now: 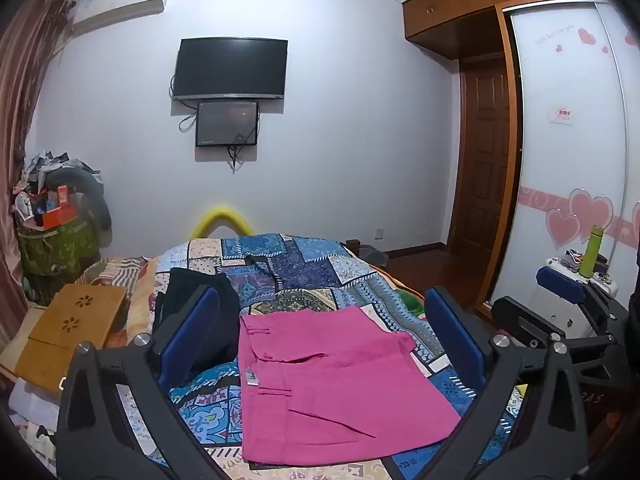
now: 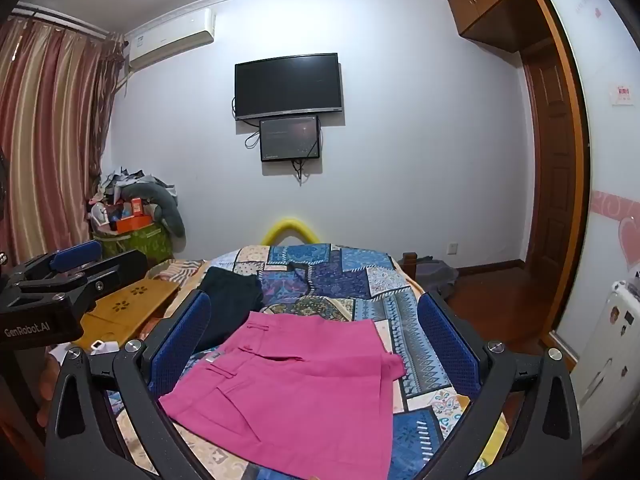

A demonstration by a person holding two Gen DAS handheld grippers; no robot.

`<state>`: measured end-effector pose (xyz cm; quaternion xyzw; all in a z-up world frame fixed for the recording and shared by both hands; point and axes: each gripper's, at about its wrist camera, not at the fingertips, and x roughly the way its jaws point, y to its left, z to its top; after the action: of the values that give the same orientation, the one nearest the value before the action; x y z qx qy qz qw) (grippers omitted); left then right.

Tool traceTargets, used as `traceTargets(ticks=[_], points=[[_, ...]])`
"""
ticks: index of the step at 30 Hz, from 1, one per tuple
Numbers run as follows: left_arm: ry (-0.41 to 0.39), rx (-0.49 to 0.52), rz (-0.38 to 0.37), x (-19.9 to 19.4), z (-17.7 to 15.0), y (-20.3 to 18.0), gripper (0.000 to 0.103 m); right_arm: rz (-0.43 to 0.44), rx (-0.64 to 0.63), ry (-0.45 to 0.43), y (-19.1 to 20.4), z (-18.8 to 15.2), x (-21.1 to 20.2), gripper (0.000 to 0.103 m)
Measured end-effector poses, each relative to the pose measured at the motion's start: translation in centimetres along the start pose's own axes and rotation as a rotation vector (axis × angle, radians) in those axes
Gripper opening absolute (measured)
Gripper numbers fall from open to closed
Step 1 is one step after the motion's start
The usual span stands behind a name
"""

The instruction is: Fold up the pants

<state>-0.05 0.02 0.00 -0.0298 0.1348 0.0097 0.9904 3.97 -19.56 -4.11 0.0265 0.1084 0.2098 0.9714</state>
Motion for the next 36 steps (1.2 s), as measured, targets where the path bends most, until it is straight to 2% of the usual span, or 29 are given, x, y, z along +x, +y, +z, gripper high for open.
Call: traceTargets(ticks=[10,14,36], points=[[-0.008,0.013,-0.018,-0.49,0.44,0.06,0.103,0.000,0.004,0.004,-0.13,-0.11,0.15,0.103],[-0.002,0.025,-0.013,-0.52,0.77,-0.92,0.103,-0.001,0.006,0.003,-0.21,-0.15,0.15,0.103],[0.011,0.020,0.000,-0.07,0.06,-0.78,0.103,0.000,0.015,0.007,-0.39,-0.17,0.13,0.103]])
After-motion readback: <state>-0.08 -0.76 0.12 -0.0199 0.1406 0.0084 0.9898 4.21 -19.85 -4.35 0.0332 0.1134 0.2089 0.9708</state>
